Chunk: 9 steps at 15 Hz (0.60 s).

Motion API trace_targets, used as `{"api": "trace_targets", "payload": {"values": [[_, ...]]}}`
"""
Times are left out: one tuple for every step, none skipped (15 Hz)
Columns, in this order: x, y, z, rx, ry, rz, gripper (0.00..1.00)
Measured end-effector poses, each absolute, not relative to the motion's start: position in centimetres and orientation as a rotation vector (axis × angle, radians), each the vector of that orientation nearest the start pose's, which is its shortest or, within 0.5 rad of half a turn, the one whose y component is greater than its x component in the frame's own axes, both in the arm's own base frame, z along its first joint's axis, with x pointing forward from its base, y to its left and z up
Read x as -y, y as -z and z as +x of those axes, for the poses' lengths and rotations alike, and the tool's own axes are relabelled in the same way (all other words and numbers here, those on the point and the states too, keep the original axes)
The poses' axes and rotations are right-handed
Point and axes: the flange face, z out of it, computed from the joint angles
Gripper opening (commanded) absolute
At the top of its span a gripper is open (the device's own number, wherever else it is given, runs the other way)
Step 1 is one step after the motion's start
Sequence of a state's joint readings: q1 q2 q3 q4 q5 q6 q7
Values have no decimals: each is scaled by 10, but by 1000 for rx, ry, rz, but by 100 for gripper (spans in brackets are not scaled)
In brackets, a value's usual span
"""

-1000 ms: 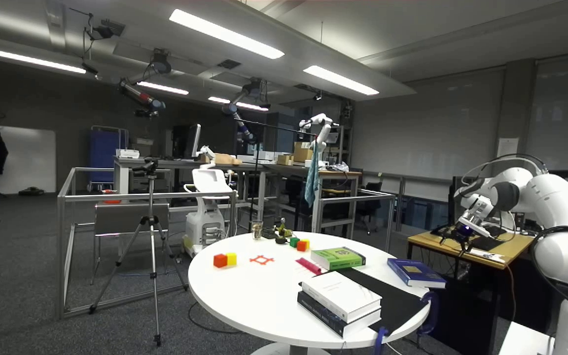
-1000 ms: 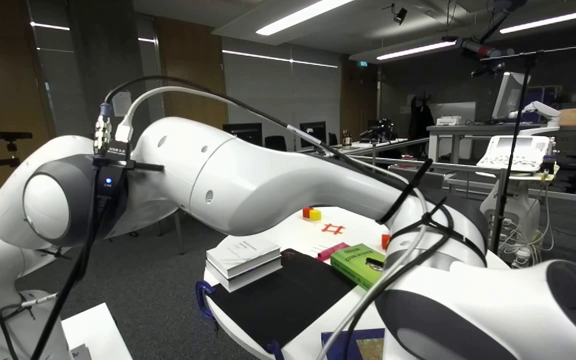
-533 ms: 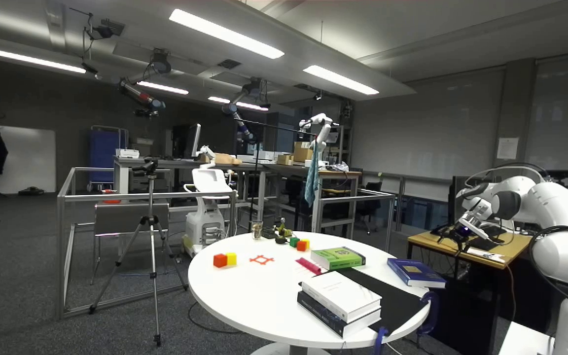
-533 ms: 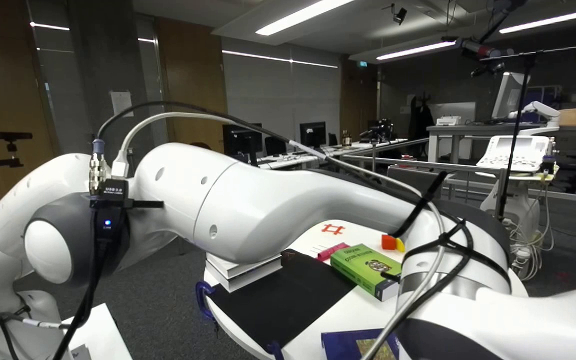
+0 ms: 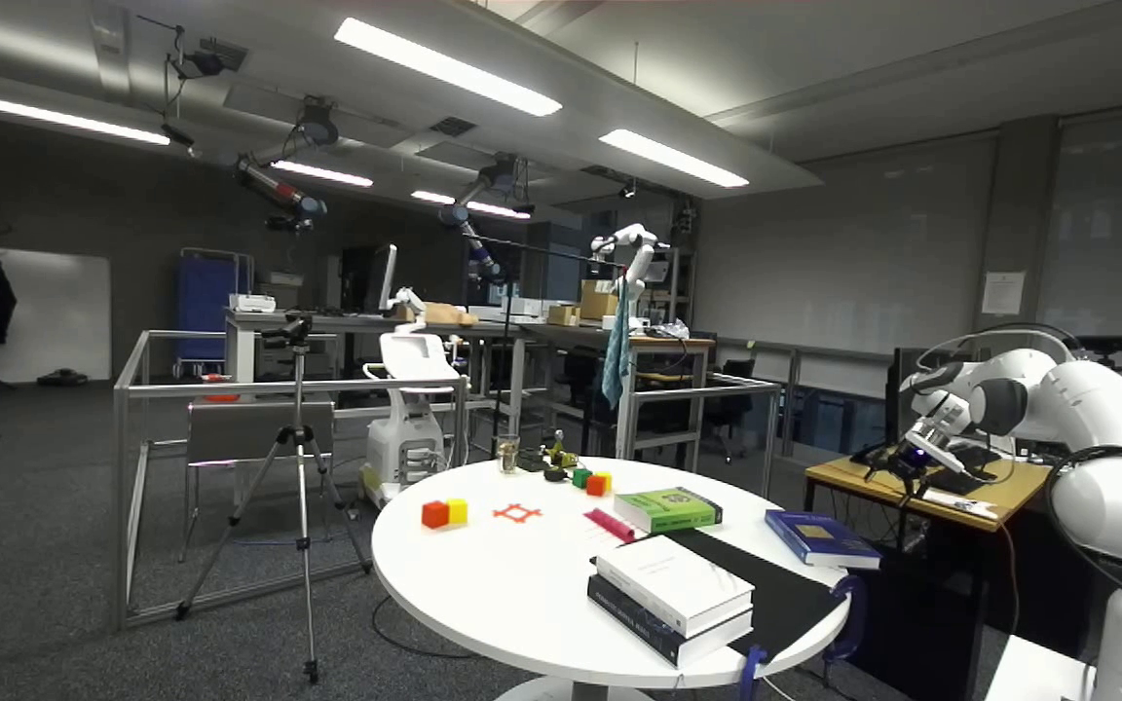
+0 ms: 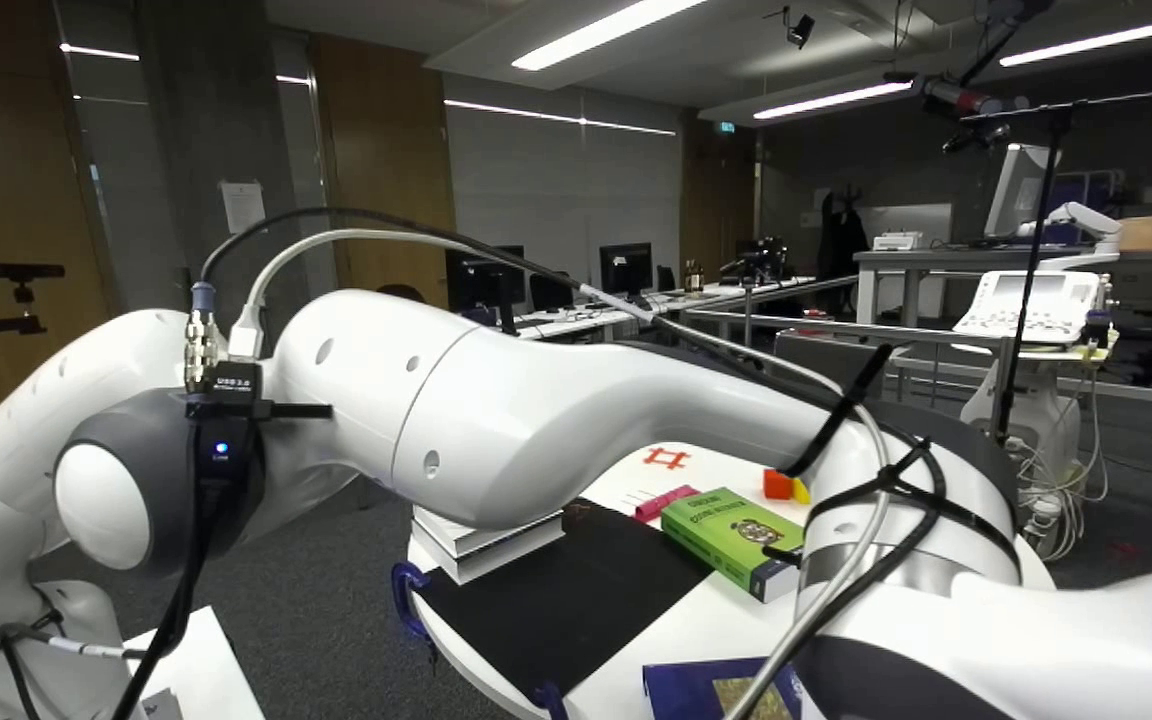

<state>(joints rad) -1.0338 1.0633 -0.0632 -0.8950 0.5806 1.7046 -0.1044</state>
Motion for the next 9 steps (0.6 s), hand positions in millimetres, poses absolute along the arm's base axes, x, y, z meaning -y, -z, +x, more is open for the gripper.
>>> {"api": "trace_targets", "payload": {"values": [[649,-229,409,-1383,90,-2199,100],[650,-224,405,-1393,70,-2207,100],[650,-217,400,-1403,47,-2211,100],[650,-209,394,-1411,24,-2214,100],[650,-201,387,-1420,4,-2215,100],[649,-193,382,-1423,-12,-2217,100],[648,-185,376,-1422,-23,-2218,100],[646,-178,372,-1412,-30,-2221,100],[644,-172,368,-1398,-32,-2228,100]]}}
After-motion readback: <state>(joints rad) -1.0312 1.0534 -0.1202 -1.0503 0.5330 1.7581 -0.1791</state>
